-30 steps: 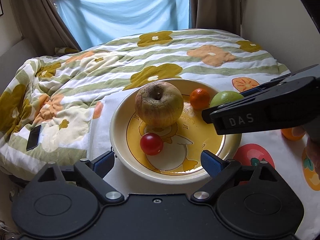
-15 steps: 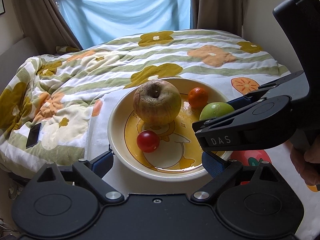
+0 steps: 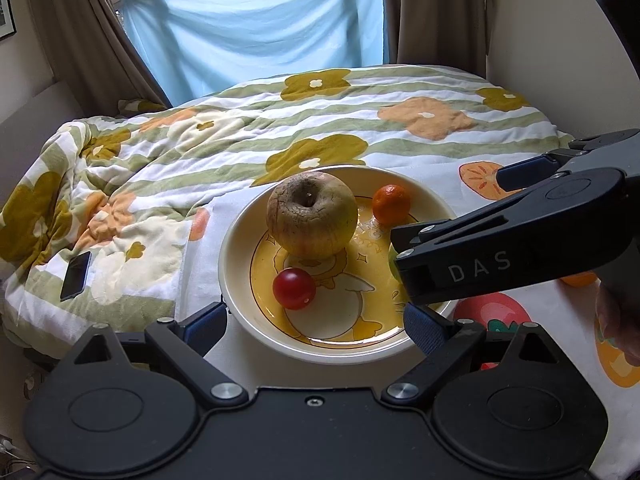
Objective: Organize fruits
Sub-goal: 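Set the green apple in the bowl and open the right gripper, then move both grippers away from the bowl toward the remaining oranges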
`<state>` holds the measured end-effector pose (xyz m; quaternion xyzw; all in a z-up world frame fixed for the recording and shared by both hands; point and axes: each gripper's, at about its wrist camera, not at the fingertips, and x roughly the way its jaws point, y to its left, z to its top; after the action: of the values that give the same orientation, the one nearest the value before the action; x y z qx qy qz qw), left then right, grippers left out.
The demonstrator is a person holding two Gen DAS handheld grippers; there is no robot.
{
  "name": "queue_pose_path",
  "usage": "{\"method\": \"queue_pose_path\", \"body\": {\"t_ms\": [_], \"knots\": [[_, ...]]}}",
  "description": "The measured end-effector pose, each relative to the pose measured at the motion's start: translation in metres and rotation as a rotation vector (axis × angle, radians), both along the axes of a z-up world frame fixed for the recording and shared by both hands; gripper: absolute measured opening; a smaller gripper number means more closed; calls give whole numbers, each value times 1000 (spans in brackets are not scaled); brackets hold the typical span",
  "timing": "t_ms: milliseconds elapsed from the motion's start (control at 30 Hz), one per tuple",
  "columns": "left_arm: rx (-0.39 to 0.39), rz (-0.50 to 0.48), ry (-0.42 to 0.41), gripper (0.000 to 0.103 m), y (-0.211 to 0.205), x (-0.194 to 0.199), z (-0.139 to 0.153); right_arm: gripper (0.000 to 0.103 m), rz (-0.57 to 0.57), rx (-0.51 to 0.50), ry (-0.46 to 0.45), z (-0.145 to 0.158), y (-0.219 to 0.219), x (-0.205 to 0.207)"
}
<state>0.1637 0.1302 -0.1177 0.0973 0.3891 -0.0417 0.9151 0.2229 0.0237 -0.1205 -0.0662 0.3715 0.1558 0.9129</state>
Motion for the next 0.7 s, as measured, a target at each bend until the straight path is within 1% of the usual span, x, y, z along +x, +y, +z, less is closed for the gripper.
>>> {"method": "queue_pose_path", "body": {"t_ms": [267, 433, 600, 700], "knots": [[4, 19, -29, 97, -12, -17, 17, 103, -40, 37, -18, 24, -24, -21], [8, 39, -63, 97, -25, -34, 36, 103, -70, 63, -30, 39, -46, -39], [19, 24, -86, 97, -46, -52, 50, 103, -98, 102, -58, 55, -77, -65], [12, 1, -100, 97, -63, -64, 57, 103, -124, 111, -80, 64, -98, -81]]}}
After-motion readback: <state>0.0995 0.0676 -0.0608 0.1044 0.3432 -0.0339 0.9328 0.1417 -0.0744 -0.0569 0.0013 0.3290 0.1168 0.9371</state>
